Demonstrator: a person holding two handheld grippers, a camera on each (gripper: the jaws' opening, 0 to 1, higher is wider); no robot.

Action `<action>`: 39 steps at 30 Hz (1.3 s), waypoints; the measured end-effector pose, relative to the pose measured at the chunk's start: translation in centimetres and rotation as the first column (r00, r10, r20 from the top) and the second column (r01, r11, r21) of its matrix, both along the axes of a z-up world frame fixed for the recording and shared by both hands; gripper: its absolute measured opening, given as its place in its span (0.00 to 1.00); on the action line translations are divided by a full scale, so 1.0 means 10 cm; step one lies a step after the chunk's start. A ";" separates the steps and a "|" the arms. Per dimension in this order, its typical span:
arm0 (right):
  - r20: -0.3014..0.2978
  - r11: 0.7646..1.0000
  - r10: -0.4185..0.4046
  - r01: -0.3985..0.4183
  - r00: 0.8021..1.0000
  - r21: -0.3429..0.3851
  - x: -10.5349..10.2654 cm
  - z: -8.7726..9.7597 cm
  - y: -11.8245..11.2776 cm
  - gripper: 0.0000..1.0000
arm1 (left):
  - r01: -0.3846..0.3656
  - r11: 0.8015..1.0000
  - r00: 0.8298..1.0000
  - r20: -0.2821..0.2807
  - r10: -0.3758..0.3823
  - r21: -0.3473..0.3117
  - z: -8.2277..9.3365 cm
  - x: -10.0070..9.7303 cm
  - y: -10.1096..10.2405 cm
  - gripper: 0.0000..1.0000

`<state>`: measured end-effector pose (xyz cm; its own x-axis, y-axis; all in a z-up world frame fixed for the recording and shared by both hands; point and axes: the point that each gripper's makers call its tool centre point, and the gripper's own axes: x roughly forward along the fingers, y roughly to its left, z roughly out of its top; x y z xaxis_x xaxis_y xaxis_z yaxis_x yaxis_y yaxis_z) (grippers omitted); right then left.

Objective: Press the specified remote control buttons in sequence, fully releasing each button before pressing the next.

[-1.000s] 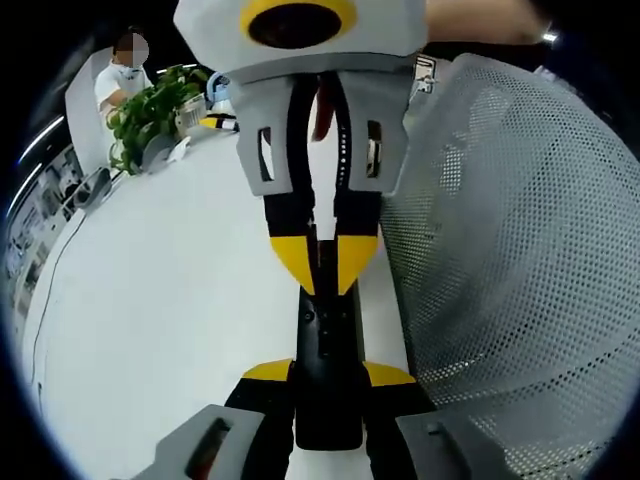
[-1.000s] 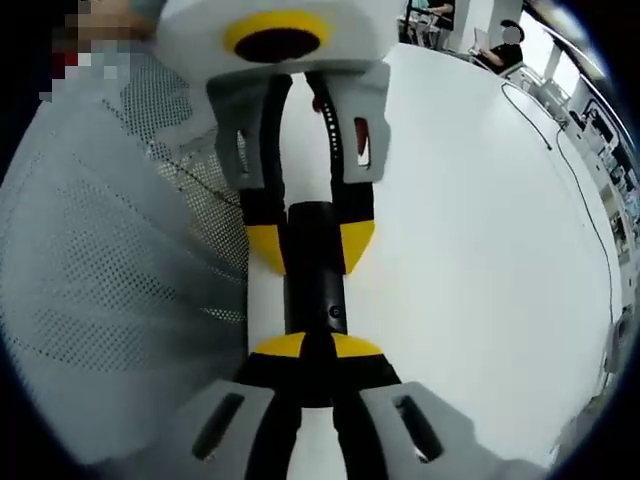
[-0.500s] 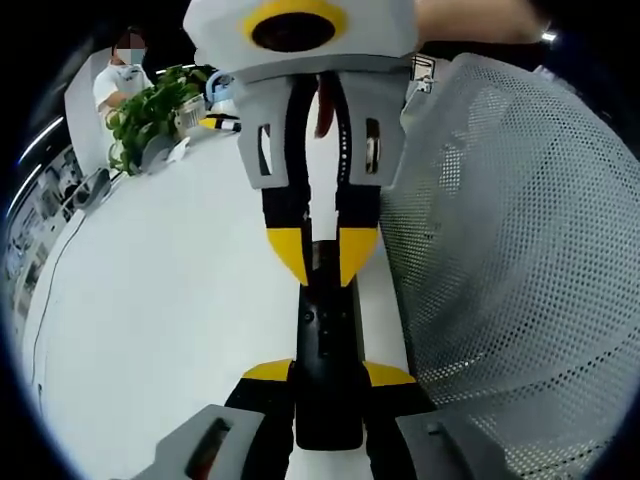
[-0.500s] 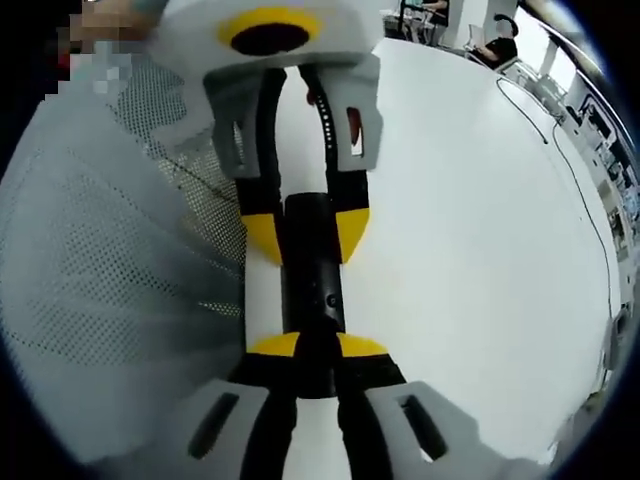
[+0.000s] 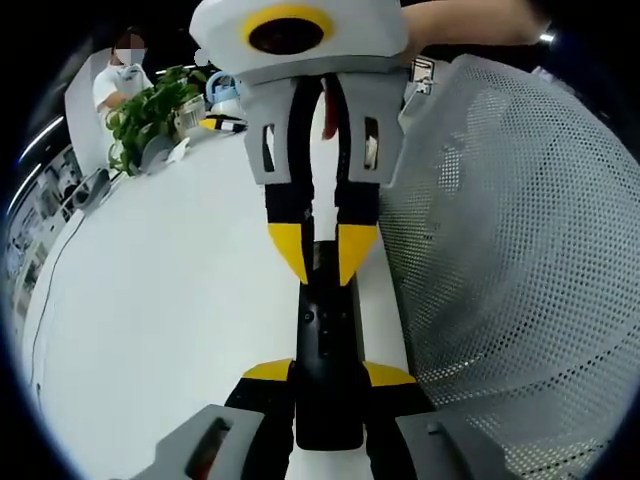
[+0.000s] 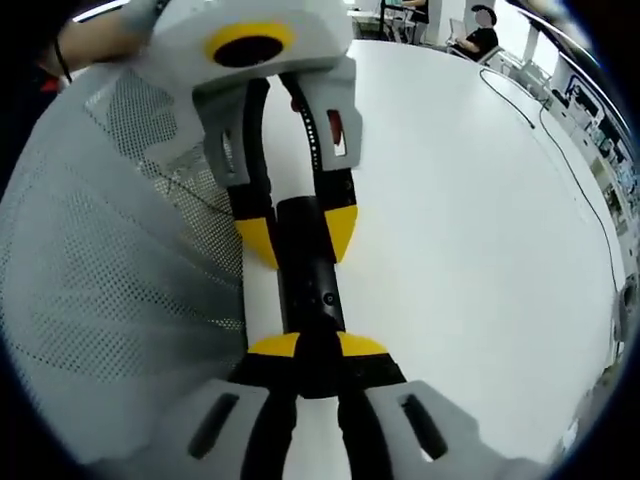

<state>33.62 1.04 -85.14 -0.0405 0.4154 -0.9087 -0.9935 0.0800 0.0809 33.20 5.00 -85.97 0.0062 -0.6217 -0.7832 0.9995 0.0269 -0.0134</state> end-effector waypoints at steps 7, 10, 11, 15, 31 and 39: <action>0.012 1.000 -0.005 0.006 1.000 -0.010 -0.01 0.00 -0.04 0.08 | 0.002 1.000 1.000 0.000 -0.002 -0.001 0.00 0.00 0.00 0.26; 0.040 0.998 0.040 -0.038 0.998 -0.054 -0.01 -0.01 -0.03 0.08 | 0.002 1.000 1.000 0.000 -0.002 -0.002 0.00 0.00 0.00 0.26; 0.054 0.995 0.069 -0.065 0.996 -0.070 -0.01 -0.01 -0.03 0.08 | 0.003 1.000 1.000 0.000 -0.003 -0.001 0.00 0.00 0.00 0.26; 0.064 0.996 0.060 -0.056 0.996 -0.066 -0.01 -0.02 -0.03 0.08 | 0.006 1.000 1.000 -0.001 -0.006 0.001 0.00 0.00 0.00 0.26; 0.071 0.999 0.031 -0.029 0.997 -0.029 -0.03 0.00 -0.07 0.07 | 0.004 1.000 1.000 0.001 -0.004 0.001 0.00 0.00 -0.01 0.25; 0.062 0.999 0.021 -0.019 0.998 -0.029 -0.03 -0.01 -0.08 0.05 | 0.004 1.000 1.000 0.001 -0.004 -0.001 0.00 0.00 -0.01 0.25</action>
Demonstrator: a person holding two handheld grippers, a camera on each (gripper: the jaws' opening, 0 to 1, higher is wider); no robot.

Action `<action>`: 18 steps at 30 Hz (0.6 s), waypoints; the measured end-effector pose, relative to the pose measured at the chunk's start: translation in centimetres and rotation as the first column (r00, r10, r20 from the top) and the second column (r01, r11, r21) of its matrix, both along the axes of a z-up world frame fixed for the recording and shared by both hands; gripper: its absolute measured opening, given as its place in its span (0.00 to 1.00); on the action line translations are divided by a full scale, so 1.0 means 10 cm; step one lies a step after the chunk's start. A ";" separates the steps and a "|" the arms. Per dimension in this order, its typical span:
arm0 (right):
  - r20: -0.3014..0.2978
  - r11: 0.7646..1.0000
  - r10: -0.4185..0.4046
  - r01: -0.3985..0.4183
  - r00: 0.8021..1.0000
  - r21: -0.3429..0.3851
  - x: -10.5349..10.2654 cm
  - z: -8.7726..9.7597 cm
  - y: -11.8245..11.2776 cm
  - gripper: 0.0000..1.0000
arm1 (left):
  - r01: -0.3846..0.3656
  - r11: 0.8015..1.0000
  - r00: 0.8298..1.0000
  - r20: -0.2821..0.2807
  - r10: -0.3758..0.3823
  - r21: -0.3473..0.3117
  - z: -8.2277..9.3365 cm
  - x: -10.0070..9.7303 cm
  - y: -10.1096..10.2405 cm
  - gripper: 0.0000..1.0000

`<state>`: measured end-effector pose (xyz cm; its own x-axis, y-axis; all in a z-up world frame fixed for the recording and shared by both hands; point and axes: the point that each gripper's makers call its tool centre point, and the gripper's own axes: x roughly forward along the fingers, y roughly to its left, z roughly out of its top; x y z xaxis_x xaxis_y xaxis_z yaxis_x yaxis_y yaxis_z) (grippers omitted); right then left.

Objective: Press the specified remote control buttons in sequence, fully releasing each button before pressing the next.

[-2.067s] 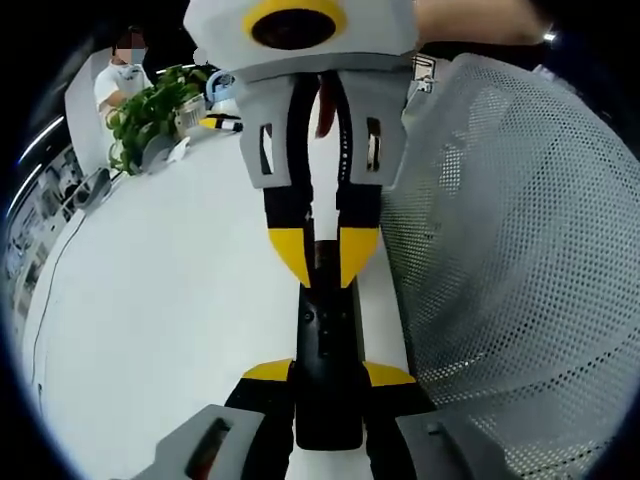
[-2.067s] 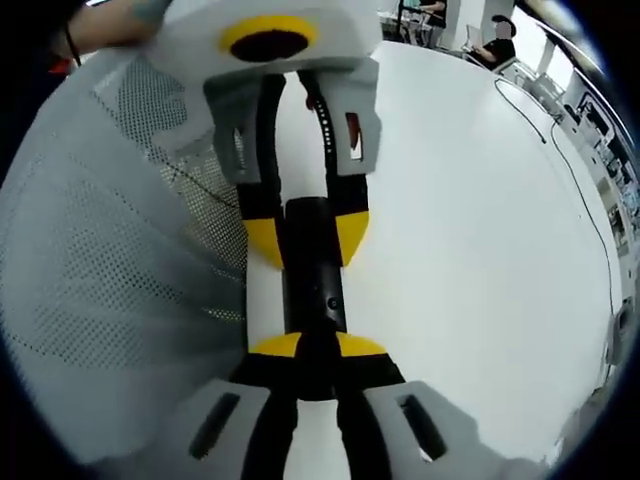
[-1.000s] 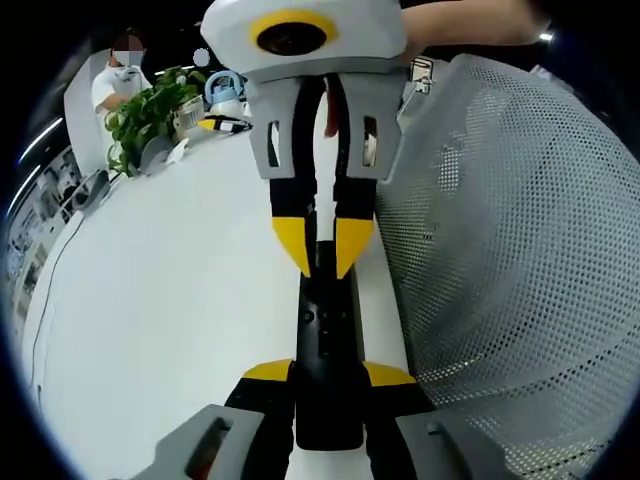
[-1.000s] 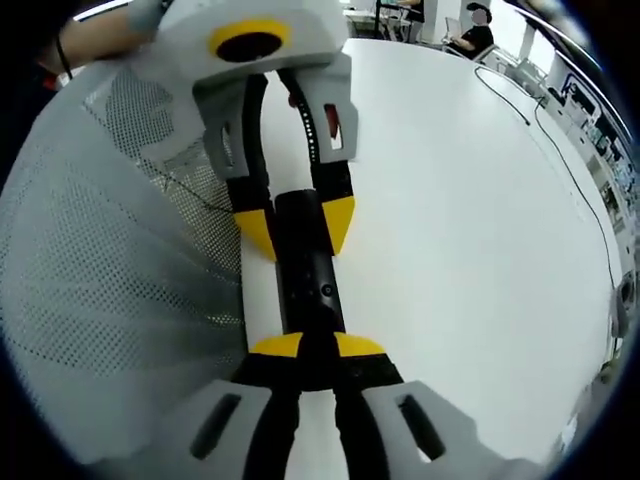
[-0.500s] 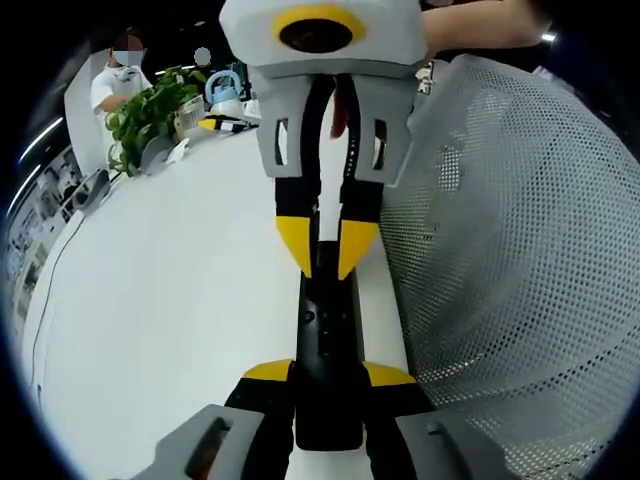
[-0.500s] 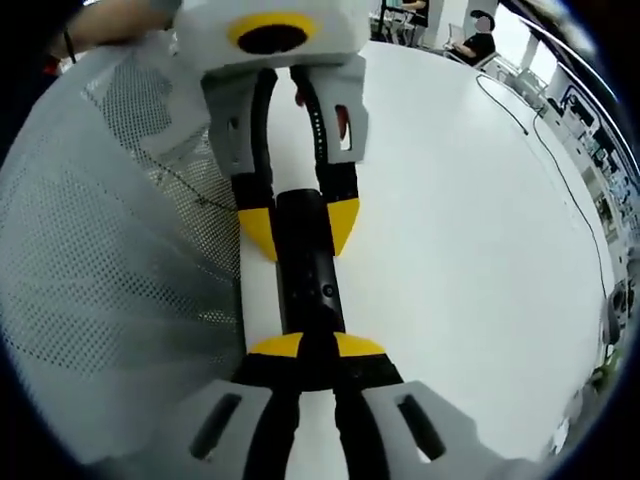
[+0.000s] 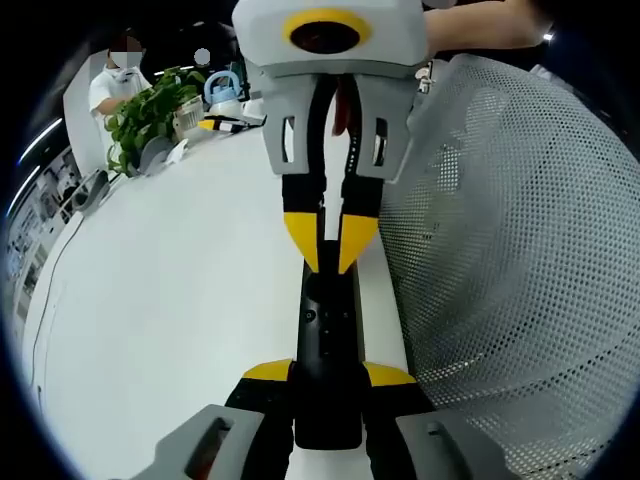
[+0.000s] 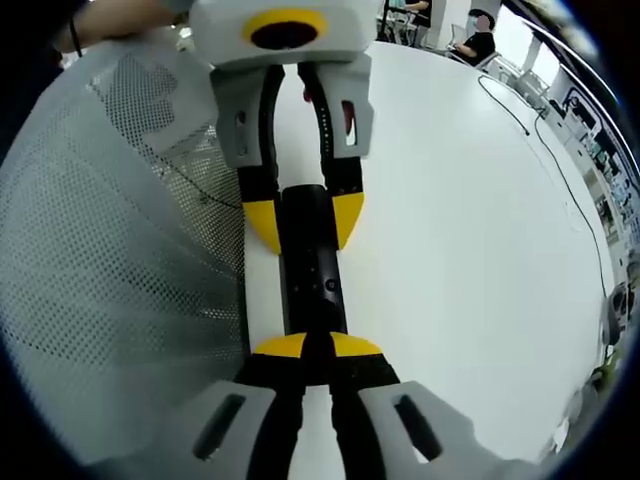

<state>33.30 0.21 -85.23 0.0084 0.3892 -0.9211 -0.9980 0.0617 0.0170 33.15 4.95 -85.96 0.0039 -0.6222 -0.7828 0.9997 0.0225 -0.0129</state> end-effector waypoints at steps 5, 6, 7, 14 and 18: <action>0.007 1.000 0.002 -0.002 1.000 -0.015 0.01 0.00 0.00 0.04 | 0.000 1.000 1.000 0.000 0.000 0.001 0.00 0.00 0.00 0.25; 0.005 1.000 -0.007 0.007 1.000 -0.008 0.01 0.00 0.00 0.04 | 0.001 1.000 1.000 0.000 -0.001 0.001 0.00 0.00 0.00 0.25; 0.001 1.000 -0.027 0.027 1.000 0.008 0.01 0.00 -0.01 0.04 | 0.001 1.000 1.000 0.000 -0.001 0.001 0.00 0.00 0.00 0.25; -0.033 0.993 -0.110 0.111 0.993 0.032 0.02 0.01 -0.03 0.02 | -0.006 1.000 1.000 -0.003 0.006 -0.002 0.00 0.00 0.00 0.25; -0.013 0.996 -0.081 0.082 0.997 0.019 0.01 0.01 -0.03 0.00 | -0.004 1.000 1.000 -0.002 0.004 -0.001 0.00 0.00 0.00 0.25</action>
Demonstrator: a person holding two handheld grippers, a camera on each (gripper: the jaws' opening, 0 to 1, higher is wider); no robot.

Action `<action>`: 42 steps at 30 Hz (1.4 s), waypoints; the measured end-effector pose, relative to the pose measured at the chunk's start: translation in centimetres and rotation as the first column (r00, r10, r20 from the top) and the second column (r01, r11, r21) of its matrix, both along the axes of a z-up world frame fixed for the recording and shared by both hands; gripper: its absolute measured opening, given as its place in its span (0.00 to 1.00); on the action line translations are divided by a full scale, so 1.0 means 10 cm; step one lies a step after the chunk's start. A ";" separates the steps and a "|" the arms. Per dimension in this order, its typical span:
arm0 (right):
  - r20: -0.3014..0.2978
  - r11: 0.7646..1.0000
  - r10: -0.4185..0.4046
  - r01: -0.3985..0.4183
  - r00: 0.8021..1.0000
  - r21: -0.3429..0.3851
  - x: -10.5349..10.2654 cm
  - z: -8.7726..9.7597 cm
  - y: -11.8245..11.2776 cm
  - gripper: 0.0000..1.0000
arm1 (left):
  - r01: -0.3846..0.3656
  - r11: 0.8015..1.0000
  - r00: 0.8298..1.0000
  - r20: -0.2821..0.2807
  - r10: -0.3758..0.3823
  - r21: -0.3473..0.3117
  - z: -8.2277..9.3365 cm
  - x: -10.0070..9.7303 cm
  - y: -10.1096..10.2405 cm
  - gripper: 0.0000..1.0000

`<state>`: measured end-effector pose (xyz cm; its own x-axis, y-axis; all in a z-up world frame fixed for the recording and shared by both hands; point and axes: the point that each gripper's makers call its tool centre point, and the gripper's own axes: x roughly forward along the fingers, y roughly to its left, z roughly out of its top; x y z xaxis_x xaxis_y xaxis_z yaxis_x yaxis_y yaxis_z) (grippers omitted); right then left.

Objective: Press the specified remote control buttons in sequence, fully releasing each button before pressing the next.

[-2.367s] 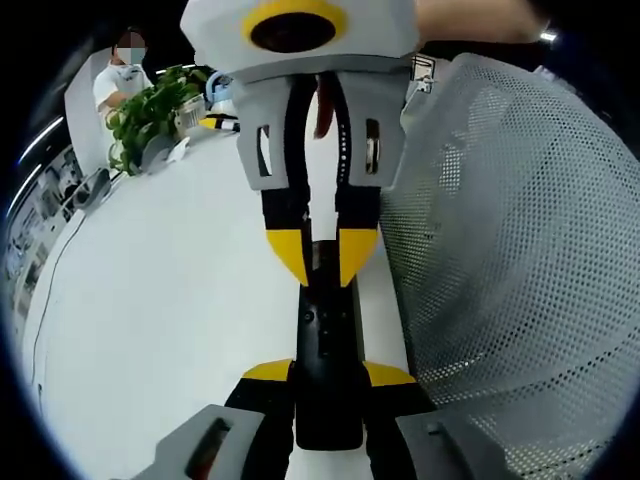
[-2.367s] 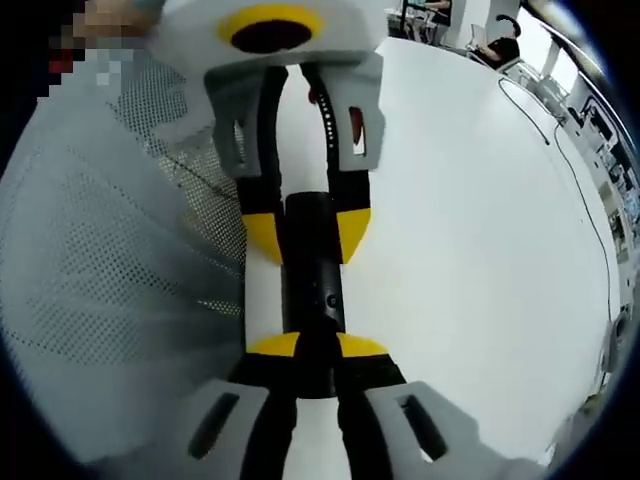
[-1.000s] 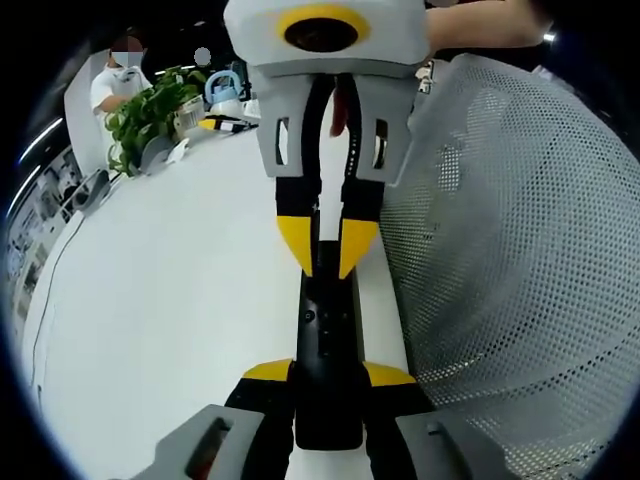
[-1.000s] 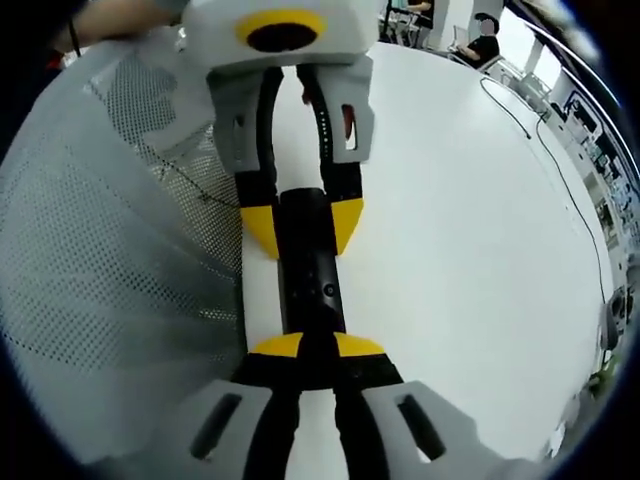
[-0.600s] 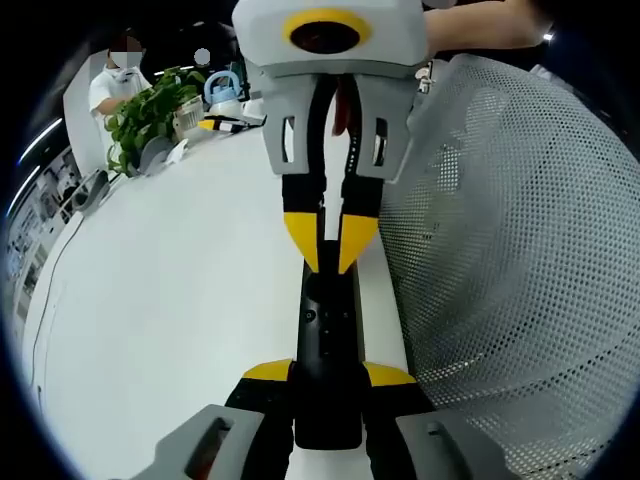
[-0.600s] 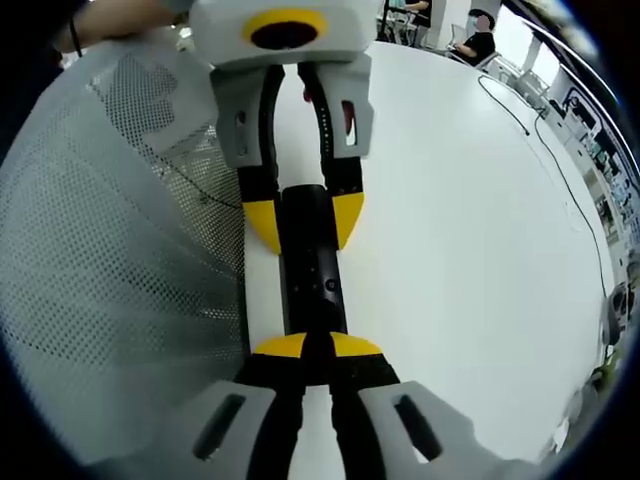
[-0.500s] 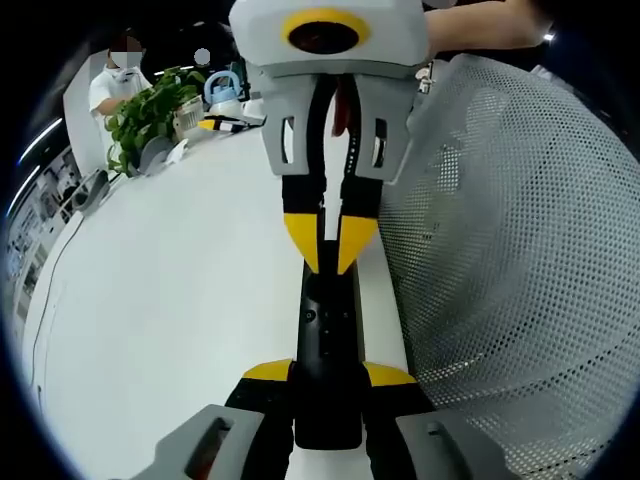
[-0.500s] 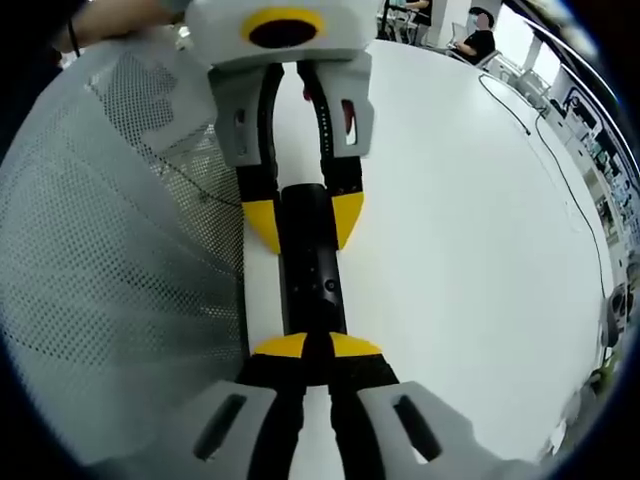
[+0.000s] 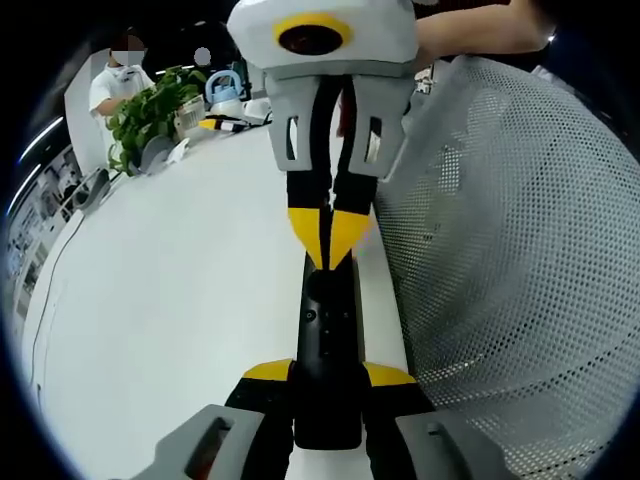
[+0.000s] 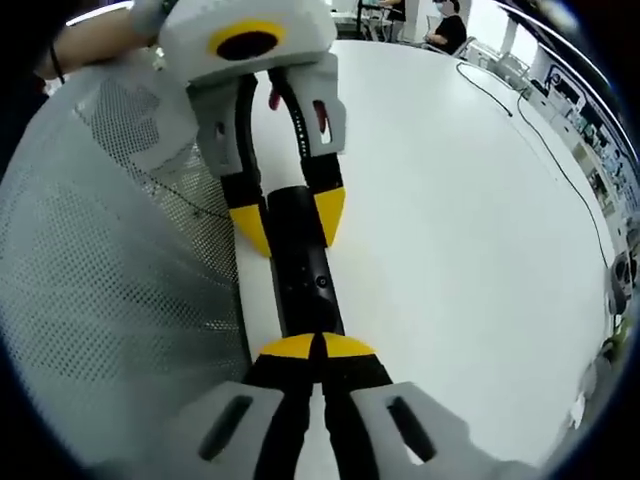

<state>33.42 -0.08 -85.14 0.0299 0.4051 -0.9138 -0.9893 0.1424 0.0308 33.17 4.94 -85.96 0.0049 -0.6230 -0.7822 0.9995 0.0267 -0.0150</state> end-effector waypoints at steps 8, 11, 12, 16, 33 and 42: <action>0.044 0.994 0.101 -0.099 0.994 -0.049 0.00 -0.01 0.01 0.00 | -0.002 1.000 1.000 0.001 0.002 0.000 0.00 0.00 0.00 0.25; 0.048 0.993 0.111 -0.108 0.993 -0.056 0.00 -0.01 0.01 0.00 | 0.000 1.000 1.000 0.001 0.000 0.001 0.00 0.00 0.00 0.25; 0.046 0.994 0.097 -0.095 0.994 -0.050 0.00 -0.01 0.01 0.00 | -0.001 1.000 1.000 0.001 0.001 0.001 0.00 0.00 0.00 0.25; 0.048 0.999 0.050 -0.050 0.998 -0.006 0.01 0.00 0.00 0.00 | -0.001 1.000 1.000 0.002 0.001 0.000 0.00 0.00 0.00 0.25; 0.074 0.995 0.099 -0.099 0.992 -0.006 -0.02 -0.01 0.13 0.00 | -0.002 1.000 1.000 0.003 0.002 -0.002 0.00 0.00 0.00 0.25; 0.005 0.999 0.039 -0.039 0.999 -0.031 0.02 -0.02 0.14 0.00 | 0.002 1.000 1.000 0.003 -0.002 0.001 0.00 0.00 0.00 0.25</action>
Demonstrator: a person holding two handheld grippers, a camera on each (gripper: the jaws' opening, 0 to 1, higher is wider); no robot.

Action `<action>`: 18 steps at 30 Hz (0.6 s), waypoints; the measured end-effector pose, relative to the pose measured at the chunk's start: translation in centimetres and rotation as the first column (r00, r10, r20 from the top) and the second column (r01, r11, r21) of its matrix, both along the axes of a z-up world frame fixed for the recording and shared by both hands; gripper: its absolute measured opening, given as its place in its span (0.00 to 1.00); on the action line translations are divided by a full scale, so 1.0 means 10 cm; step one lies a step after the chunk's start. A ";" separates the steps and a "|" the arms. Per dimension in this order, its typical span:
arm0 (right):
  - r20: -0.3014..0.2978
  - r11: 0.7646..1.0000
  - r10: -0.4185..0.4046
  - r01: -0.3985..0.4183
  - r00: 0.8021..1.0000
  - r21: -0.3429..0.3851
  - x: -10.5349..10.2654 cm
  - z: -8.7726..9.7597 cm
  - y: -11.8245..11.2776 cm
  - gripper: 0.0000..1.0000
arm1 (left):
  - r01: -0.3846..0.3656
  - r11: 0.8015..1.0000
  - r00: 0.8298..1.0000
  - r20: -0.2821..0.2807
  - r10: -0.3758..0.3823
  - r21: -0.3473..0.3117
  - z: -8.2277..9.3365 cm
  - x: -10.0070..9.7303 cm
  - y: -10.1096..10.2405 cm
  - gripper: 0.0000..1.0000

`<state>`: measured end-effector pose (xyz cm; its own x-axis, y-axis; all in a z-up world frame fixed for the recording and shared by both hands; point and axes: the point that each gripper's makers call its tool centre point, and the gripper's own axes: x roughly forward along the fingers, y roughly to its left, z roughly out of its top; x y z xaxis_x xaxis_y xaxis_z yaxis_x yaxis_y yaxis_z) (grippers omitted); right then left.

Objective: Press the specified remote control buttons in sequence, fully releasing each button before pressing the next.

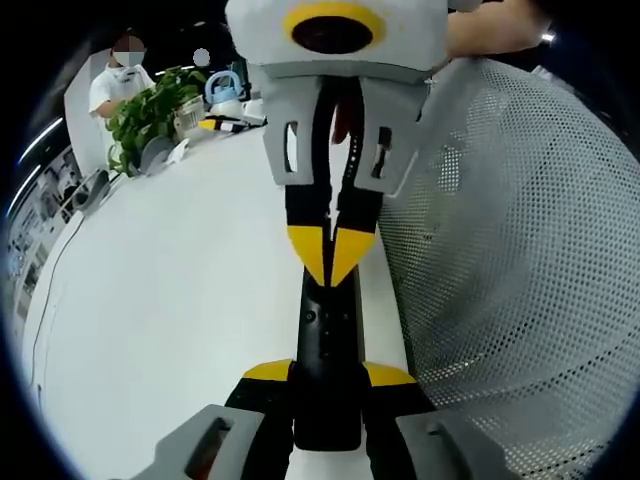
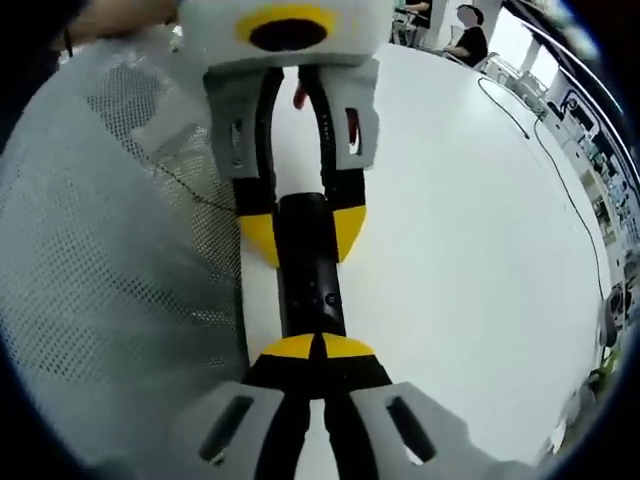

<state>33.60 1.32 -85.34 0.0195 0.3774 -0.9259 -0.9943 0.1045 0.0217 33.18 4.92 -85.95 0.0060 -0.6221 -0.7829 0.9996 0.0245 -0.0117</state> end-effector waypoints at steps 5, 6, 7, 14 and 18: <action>-0.014 0.997 -0.060 0.060 0.998 0.043 -0.01 0.00 -0.01 0.00 | -0.003 1.000 1.000 0.000 0.003 -0.002 0.00 0.00 0.00 0.25; -0.009 0.996 -0.070 0.070 0.998 0.062 -0.01 0.01 -0.02 0.00 | -0.004 1.000 1.000 0.000 0.004 -0.003 0.00 0.00 0.00 0.25; -0.013 0.992 -0.100 0.101 0.995 0.078 0.00 0.01 -0.01 0.00 | -0.004 1.000 1.000 0.000 0.004 -0.003 0.00 0.00 0.00 0.25; -0.034 0.981 -0.135 0.138 0.990 0.137 -0.02 0.07 0.09 0.00 | -0.007 1.000 1.000 0.001 0.007 -0.006 0.00 0.00 0.00 0.26; -0.009 0.989 -0.092 0.092 0.996 0.116 -0.03 0.02 0.12 0.00 | -0.008 1.000 1.000 0.000 0.008 -0.008 0.00 0.00 0.00 0.26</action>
